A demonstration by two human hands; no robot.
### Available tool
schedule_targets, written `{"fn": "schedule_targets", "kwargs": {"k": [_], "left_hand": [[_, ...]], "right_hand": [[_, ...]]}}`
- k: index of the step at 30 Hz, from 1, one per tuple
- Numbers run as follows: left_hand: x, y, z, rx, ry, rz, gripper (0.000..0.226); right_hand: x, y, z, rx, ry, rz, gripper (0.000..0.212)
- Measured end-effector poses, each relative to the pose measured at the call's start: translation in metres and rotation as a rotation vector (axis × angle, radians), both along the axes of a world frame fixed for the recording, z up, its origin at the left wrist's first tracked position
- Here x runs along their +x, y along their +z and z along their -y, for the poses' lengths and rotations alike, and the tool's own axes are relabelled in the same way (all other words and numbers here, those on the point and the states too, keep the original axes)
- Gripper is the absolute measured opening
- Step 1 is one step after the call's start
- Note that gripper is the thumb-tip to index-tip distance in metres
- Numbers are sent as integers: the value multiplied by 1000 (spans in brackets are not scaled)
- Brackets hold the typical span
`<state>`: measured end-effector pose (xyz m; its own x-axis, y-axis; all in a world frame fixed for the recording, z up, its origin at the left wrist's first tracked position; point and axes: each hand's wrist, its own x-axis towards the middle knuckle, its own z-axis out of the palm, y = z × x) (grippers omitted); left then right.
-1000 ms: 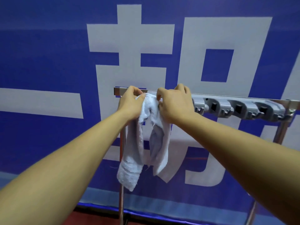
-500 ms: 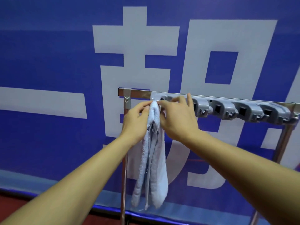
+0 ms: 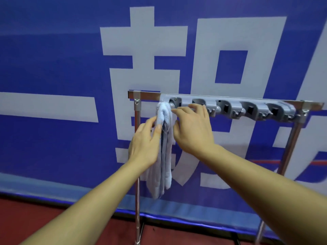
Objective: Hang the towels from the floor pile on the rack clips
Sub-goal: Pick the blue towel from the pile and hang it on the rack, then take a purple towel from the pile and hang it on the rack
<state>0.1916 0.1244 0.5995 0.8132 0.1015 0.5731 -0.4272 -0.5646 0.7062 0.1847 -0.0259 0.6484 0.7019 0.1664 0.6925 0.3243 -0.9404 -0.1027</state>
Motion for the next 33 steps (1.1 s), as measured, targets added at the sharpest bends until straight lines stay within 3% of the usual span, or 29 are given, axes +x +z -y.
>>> {"fn": "schedule_targets", "kwargs": {"k": [15,23,29,33], "left_hand": [[-120,-127,-2,175,-23,-302,41],[-174,-261,33,276,-103,-566,44],[-210,-369,43,257,-16,-855,40],[-236,-416,58,323,-112,-1002,37]], "right_hand": [[-109,-155,35,164,91,-424,50],[-157,-289,68,145,53,-721,52],[-185,-407,83,29,22,-941,50],[-200,-467,83,11,18,-1116,49]]}}
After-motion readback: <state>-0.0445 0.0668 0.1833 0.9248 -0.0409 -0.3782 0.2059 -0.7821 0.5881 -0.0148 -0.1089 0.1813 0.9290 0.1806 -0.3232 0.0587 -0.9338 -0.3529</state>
